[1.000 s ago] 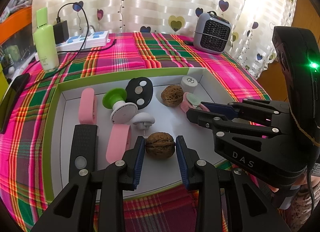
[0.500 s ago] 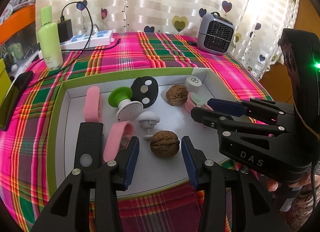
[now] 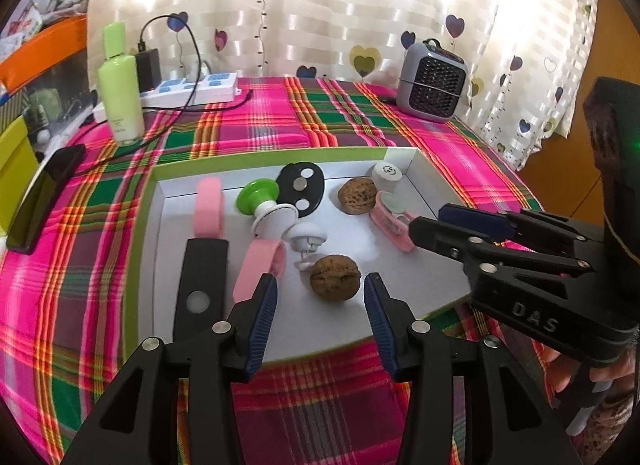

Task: Organize objects
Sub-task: 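Lower and open the left tool releasing the walnut while the right tool releases the clip, then withdraw both tools from the tray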

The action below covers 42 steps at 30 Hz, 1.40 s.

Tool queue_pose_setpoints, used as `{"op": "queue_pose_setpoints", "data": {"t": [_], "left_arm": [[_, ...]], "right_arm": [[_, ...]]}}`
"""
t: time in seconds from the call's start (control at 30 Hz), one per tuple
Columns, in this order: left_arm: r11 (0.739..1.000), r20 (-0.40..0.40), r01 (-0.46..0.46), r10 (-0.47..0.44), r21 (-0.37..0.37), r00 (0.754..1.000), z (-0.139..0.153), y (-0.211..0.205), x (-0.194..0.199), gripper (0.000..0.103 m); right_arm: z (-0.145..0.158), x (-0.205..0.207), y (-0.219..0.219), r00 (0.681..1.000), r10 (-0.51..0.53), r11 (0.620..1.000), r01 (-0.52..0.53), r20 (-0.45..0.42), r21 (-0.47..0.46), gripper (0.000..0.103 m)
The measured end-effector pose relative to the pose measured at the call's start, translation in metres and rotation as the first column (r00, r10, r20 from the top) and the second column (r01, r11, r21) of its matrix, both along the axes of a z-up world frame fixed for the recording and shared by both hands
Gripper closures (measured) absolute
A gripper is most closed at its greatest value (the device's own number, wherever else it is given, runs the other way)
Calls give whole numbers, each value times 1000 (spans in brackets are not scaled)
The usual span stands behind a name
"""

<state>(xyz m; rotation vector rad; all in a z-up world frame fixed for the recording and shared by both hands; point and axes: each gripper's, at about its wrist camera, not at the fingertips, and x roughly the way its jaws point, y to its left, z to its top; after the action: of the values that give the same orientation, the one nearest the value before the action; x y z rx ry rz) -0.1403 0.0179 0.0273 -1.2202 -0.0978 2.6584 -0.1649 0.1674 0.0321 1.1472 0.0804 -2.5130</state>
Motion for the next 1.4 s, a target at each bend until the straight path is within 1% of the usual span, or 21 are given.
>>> {"op": "queue_pose_setpoints", "data": {"t": [0.27,0.4,0.63,0.83,0.87,0.9,0.97,1.07,1.2,1.33,1.4], "left_arm": [[1000,-35,-3,3,5,999,12,-1,18,59],[1000,-44,-3,4,6,999,15,-3,28,59],[1000,-60,-26,26,1,998,15,-8,49,59],[998,-52,-61,61,-8,997,9,-17,61,59],[998,-48,-65,65,-9,997,6,-18,63,59],[998,-44,-67,66,-10,997,4,-18,64,59],[998,-31,-69,68,-15,997,-1,-20,66,59],[997,-16,-73,73,-19,997,-8,-22,68,59],[996,-6,-81,81,-30,997,-13,-24,69,59],[994,2,-96,96,-51,995,-19,-24,69,52],[993,13,-104,105,-54,994,-21,-25,68,52]], "right_arm": [[16,26,-5,998,-11,1000,11,-57,7,70],[21,37,-2,997,-30,1000,29,-69,-7,70],[15,60,-3,997,-41,999,40,-59,-26,70],[10,79,-8,997,-38,999,37,-63,-15,70],[9,80,-8,998,-37,999,36,-60,-17,67],[7,81,-8,998,-39,999,38,-57,-16,59],[3,83,-8,997,-50,999,50,-50,-11,50],[-3,85,-6,998,-60,998,59,-34,-22,50],[-10,87,-6,997,-74,997,74,-16,-8,50],[-19,87,-6,996,-94,995,94,-1,29,50],[-22,86,-4,993,-114,993,114,8,43,50]]}}
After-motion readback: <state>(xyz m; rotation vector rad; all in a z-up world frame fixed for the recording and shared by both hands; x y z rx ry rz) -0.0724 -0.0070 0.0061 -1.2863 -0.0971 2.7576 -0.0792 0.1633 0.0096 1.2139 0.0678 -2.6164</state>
